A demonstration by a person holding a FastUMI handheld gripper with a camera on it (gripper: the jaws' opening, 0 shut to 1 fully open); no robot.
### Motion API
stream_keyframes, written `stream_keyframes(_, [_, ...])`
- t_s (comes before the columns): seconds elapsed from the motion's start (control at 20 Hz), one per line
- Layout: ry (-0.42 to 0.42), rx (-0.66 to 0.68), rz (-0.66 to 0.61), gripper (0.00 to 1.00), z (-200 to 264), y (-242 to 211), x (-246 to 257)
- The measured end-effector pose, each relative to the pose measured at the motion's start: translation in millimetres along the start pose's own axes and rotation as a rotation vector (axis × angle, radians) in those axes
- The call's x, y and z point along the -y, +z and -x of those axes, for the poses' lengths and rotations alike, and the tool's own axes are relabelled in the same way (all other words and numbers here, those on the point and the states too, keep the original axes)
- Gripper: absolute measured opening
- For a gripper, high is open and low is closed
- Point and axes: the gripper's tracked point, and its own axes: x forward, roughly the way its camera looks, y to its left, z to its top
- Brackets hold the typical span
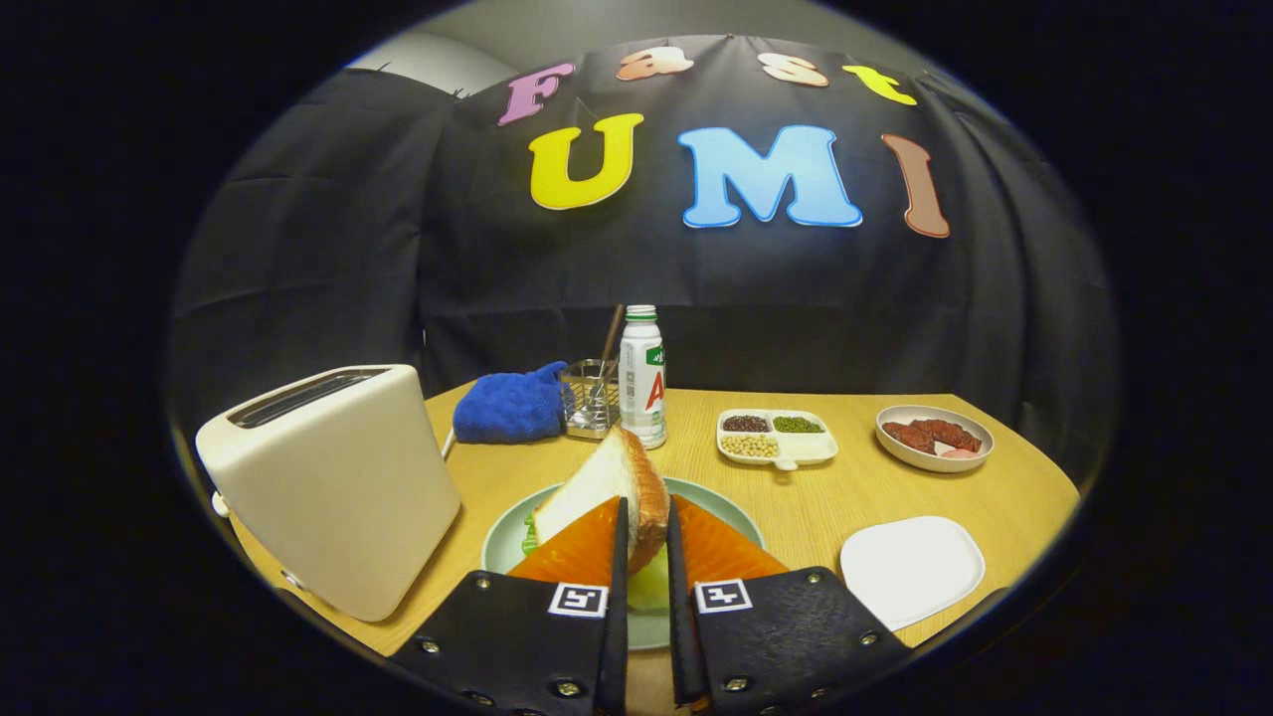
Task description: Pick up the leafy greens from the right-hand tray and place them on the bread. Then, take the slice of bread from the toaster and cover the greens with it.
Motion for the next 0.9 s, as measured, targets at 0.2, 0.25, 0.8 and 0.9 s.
stream_keyframes(0.2, [-0.007,-0.013,-0.021,0.20,-1.4,-4.1,4.5])
stream_keyframes(0.25, [-0.024,-0.015,-0.011,0.20,-2.7,-5.7,9.2])
stream_keyframes(0.8, [-0.078,-0.034,0.026,0.43,-2.2,-12.6,27.2])
stream_keyframes(0.9, [-0.084,-0.016,0.026,0.43,1.1,-8.0,30.1])
